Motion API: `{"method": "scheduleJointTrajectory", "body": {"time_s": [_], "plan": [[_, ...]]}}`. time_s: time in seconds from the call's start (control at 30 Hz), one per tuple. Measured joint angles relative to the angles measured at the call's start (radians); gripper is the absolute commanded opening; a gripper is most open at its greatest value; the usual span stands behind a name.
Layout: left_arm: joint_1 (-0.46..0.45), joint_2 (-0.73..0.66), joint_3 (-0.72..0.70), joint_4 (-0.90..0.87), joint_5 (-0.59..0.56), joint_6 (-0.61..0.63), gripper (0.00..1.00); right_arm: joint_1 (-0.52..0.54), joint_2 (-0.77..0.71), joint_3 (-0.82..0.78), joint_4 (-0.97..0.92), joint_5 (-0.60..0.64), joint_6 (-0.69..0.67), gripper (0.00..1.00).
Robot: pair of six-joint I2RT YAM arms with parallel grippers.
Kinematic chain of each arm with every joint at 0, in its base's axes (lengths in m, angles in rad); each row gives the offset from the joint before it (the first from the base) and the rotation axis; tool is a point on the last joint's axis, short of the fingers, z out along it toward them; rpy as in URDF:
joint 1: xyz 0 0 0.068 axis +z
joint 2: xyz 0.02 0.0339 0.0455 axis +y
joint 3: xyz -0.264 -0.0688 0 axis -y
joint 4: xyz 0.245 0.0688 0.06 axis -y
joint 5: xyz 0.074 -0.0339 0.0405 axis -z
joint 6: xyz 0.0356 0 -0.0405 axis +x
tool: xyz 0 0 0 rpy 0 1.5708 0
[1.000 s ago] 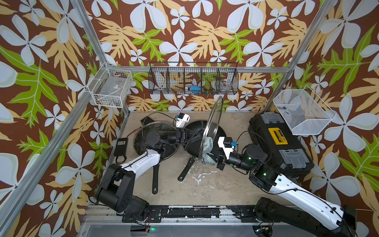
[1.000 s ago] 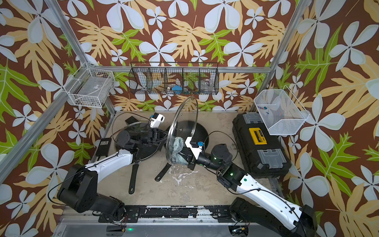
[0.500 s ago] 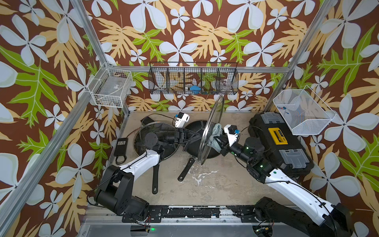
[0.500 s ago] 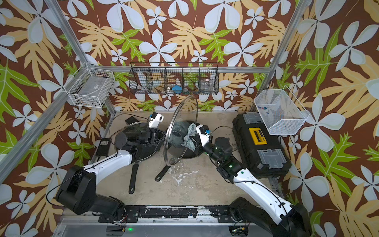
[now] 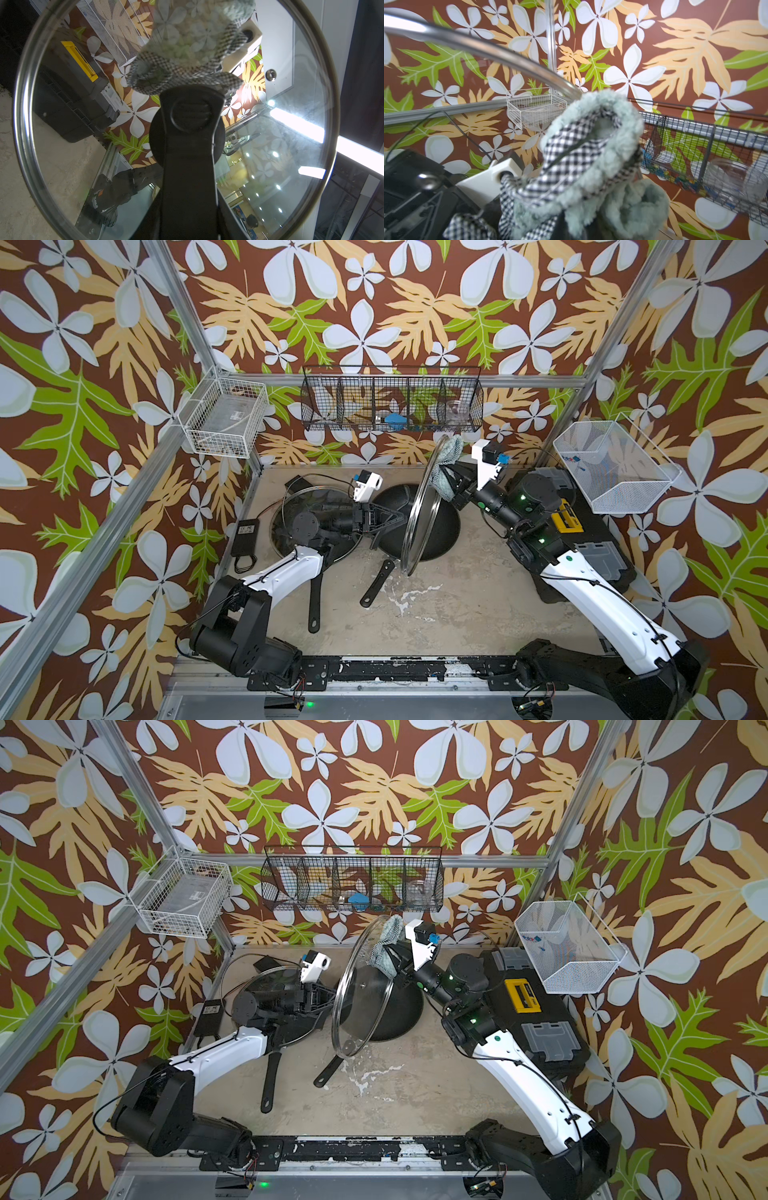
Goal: Wipe the pot lid with a cloth
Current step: Wipe the pot lid.
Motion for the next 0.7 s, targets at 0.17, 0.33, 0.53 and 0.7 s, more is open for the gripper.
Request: {"method": "scheduleJointTrajectory", "body": {"time_s": [0.17,0.33,0.53,0.7], "plan": [[0.0,0.007,0.0,0.005,0.0,-0.025,0.0,-0.002,0.017,0.001,-0.003,0.006,-0.013,0.0],[0.0,0.005,0.0,0.007,-0.005,-0.046,0.0,-0.018,0.03,-0.043,-0.012,0.047,-0.013,0.0],[0.0,0.004,0.002,0.013,-0.003,-0.047,0.0,-0.021,0.0,-0.151,-0.026,0.064,-0.008,0.0],[0.0,0.007,0.013,0.019,0.001,-0.047,0.0,-0.021,-0.056,-0.263,-0.053,0.015,0.007,0.0]]}}
